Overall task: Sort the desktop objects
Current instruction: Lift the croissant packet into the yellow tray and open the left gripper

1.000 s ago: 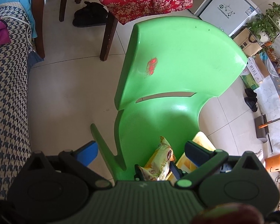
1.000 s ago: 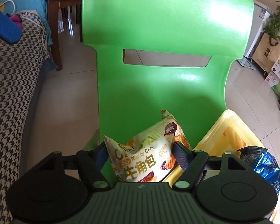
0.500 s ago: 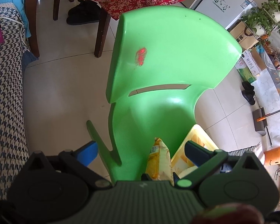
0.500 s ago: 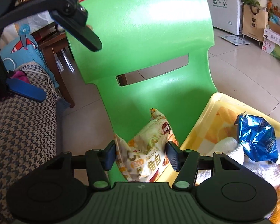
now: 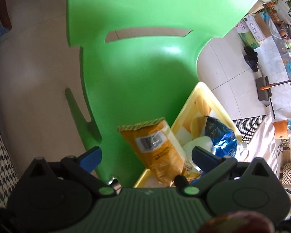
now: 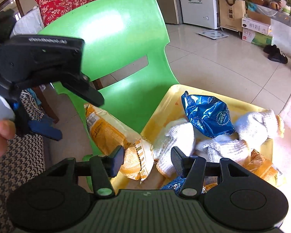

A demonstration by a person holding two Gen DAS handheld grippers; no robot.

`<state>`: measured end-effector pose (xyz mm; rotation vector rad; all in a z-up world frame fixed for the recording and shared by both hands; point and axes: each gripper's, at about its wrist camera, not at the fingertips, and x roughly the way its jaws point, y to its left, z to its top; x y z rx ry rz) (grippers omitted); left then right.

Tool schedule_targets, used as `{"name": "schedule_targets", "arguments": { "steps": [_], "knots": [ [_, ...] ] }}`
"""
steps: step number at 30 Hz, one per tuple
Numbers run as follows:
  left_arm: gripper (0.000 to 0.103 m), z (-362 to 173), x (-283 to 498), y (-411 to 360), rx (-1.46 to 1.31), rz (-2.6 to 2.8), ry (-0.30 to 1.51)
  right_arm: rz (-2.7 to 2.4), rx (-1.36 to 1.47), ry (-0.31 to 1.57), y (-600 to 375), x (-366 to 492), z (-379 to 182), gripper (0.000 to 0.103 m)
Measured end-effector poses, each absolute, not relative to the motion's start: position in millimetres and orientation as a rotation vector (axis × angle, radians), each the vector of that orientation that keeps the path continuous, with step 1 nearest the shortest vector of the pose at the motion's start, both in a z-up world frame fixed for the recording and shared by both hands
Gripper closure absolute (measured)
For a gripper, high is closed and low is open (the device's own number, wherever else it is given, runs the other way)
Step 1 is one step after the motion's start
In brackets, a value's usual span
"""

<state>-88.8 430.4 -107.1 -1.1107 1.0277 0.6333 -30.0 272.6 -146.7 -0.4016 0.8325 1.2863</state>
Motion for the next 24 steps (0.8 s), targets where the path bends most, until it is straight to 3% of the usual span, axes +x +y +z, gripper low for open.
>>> {"name": "schedule_targets", "arguments": {
  "steps": [8, 11, 16, 24],
  "knots": [
    [0.002, -147.4, -79.8, 432.4, -1.215, 0.607, 0.984, 1.252, -0.393, 0.841, 265.2, -26.2, -152.0, 0.049],
    [0.019, -146.4, -67.7, 425.7, -1.167, 0.555, 0.973, 1.248, -0.426, 0.820, 262.8, -29.3, -149.1, 0.049],
    [0.027, -120.9, -48.8, 404.1, -1.001, 0.453, 0.937, 1.234, -0.472, 0.772, 252.1, -34.9, -137.4, 0.048],
    [0.023, -94.8, -28.7, 367.8, -0.848, 0.369, 0.977, 1.163, -0.482, 0.756, 211.5, -36.5, -106.2, 0.048]
  ]
}}
